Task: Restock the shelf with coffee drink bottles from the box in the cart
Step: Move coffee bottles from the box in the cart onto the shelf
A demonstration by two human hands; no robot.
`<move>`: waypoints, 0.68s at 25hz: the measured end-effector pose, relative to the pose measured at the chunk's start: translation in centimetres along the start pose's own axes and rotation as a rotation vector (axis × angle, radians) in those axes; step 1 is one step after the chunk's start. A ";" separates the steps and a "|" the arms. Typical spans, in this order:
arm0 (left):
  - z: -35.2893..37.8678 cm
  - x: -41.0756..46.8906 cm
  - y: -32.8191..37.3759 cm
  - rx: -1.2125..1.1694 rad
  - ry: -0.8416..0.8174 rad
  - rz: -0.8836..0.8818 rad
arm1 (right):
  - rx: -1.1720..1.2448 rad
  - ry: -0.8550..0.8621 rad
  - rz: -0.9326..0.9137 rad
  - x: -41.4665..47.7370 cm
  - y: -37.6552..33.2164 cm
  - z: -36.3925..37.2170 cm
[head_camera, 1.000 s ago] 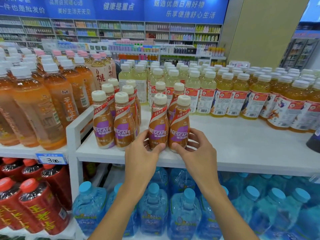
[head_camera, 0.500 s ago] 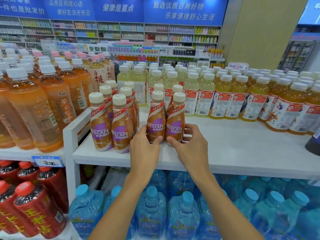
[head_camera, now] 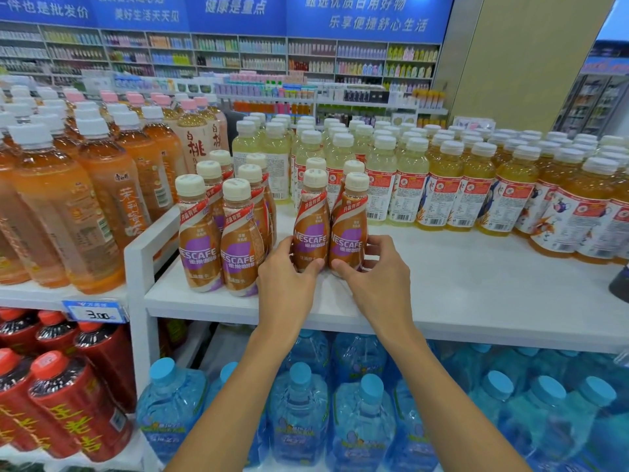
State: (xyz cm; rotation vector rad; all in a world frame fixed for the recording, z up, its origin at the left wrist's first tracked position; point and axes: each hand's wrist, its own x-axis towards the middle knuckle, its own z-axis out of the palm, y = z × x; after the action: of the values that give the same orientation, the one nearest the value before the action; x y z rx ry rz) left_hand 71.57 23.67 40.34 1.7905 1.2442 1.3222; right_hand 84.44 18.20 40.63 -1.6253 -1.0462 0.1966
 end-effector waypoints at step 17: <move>0.2 0.0 -0.8 0.009 -0.013 0.018 | -0.012 -0.009 -0.002 -0.2 0.2 0.0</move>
State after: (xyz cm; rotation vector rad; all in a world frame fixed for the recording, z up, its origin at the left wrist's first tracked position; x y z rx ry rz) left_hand 71.54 23.97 39.60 1.8179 1.2313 1.3151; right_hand 84.39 18.06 40.39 -1.6358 -1.0579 0.1968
